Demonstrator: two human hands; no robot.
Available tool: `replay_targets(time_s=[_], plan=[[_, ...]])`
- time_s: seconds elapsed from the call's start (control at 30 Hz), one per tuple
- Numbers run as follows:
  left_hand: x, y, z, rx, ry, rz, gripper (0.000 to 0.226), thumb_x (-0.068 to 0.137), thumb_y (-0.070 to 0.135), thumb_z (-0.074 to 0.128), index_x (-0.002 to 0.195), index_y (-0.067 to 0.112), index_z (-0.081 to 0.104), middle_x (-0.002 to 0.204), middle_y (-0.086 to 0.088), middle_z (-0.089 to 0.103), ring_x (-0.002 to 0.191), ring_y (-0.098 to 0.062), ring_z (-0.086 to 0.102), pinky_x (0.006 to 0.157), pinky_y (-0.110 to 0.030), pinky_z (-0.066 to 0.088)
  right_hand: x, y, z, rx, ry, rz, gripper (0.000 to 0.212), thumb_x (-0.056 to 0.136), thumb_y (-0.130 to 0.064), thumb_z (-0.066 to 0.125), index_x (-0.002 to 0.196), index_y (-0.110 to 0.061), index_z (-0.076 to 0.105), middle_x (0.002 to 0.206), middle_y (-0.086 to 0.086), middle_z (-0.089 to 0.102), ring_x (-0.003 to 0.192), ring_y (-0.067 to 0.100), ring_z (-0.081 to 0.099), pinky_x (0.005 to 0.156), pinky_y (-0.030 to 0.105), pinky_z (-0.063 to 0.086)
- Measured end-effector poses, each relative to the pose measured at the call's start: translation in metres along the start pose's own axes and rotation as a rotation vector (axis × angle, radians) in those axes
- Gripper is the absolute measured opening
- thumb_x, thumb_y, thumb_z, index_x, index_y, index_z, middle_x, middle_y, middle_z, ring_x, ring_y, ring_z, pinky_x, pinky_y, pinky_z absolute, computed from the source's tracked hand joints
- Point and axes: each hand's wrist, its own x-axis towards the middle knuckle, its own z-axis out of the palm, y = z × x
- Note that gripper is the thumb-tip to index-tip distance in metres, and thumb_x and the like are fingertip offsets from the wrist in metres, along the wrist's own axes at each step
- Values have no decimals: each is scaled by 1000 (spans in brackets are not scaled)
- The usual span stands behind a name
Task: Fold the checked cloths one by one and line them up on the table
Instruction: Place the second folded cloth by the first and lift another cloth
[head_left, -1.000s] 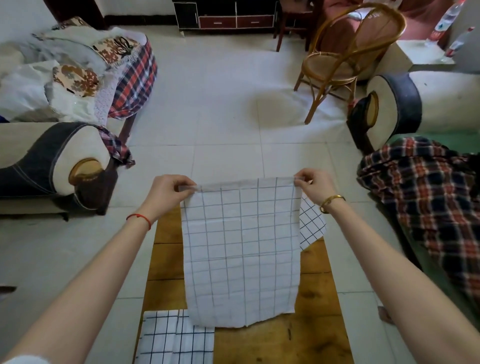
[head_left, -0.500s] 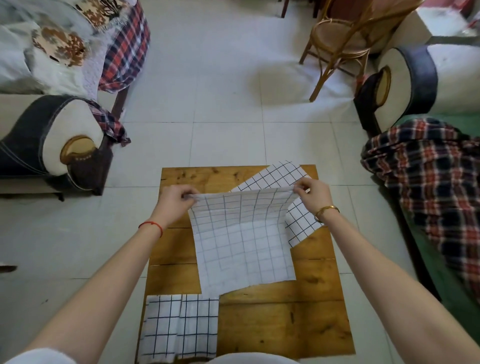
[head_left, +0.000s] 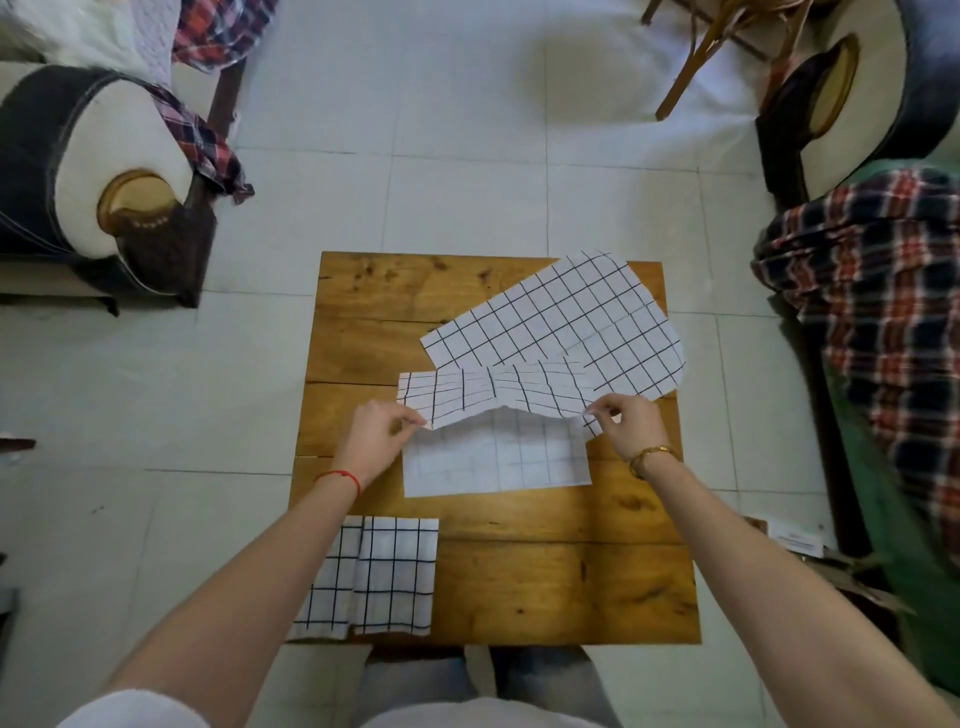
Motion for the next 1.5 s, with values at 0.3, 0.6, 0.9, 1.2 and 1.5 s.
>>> replay_targets(time_s=[0.3, 0.6, 0.9, 1.2, 1.5], plan=[[-8, -39, 57, 16, -43, -48, 17, 87, 11, 66, 99, 20, 75, 110, 4, 69, 112, -12, 53, 98, -23, 37, -11, 39, 50, -193, -141, 9, 20, 90, -16, 54, 94, -24, 72, 93, -1, 68, 94, 17, 57, 72, 27, 48], [-3, -47, 98, -30, -10, -105, 37, 91, -5, 44, 111, 16, 68, 114, -1, 63, 116, -14, 50, 104, -29, 40, -9, 42, 84, -287, -99, -36, 28, 90, -11, 47, 112, -16, 64, 111, 3, 65, 110, 24, 49, 94, 37, 43], [53, -53, 102, 277, 105, -17, 52, 95, 13, 46, 146, 18, 37, 151, -1, 36, 142, -19, 25, 112, -37, 29, 54, -20, 135, -275, -40, -312, 42, 91, -16, 46, 133, -9, 50, 136, 6, 52, 126, 28, 40, 106, 41, 36], [99, -73, 122, 530, 59, -53, 73, 98, 27, 46, 154, 18, 1, 163, -3, -3, 149, -26, -4, 119, -53, 11, 88, -83, 213, -488, -214, -517, 58, 97, -26, 38, 149, -14, 18, 157, 2, 16, 146, 27, 8, 118, 49, 10], [103, -88, 128, 522, 13, -72, 81, 95, 31, 51, 154, 20, -3, 162, 0, -11, 148, -24, -12, 118, -58, 4, 100, -64, 231, -653, -197, -579, 56, 98, -32, 38, 149, -15, 22, 157, 0, 20, 145, 28, 10, 116, 55, 9]])
